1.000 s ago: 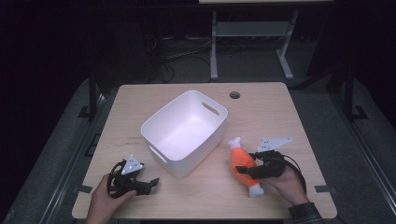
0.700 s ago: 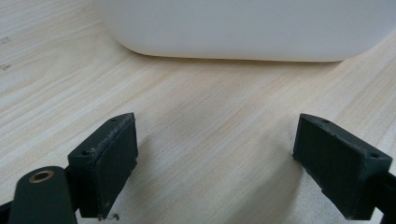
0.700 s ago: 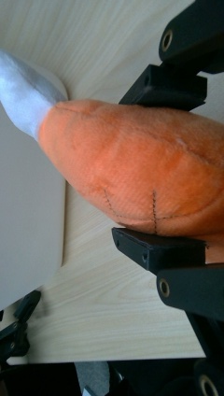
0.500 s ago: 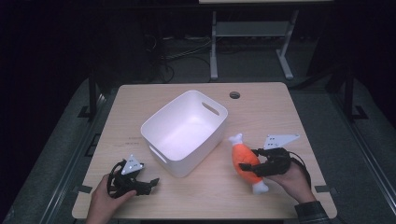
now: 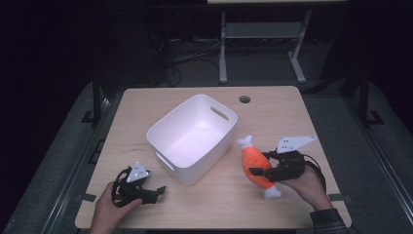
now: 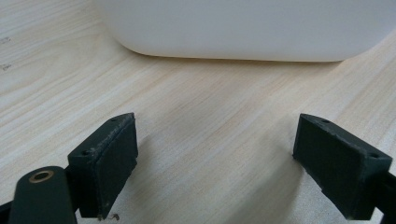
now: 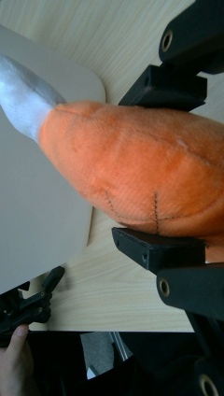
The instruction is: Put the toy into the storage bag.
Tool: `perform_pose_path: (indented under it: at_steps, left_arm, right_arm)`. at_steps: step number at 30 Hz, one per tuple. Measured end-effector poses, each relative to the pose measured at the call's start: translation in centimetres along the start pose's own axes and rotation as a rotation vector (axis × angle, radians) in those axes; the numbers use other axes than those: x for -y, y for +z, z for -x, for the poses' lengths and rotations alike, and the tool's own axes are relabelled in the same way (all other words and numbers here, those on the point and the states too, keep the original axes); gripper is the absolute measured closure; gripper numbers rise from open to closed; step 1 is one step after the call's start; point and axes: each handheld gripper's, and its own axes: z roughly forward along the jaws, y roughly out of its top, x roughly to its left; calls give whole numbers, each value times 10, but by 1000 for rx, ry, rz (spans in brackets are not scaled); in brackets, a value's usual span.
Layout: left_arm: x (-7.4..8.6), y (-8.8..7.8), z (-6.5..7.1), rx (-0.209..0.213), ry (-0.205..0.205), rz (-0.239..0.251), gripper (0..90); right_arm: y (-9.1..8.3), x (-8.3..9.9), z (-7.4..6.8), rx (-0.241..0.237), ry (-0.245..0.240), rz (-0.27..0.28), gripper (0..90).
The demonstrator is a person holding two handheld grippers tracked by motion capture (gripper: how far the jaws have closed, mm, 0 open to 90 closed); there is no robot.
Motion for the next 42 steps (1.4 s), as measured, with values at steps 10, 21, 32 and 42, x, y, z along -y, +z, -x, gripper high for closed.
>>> perform_pose_path:
  at_steps: [10, 21, 32, 42]
  left_arm:
    - [0, 0, 0, 0, 2, -1, 129]
    - [0, 0, 0, -1, 2, 0, 129]
    - [0, 0, 0, 1, 2, -3, 129]
    - [0, 0, 0, 0, 2, -2, 129]
  right_arm:
    - [-3, -14, 0, -23, -6, 27, 415]
    - [-3, -35, -2, -37, -34, 60, 415]
    - [1, -58, -2, -58, -68, 79, 415]
    - [3, -76, -1, -64, -85, 96, 415]
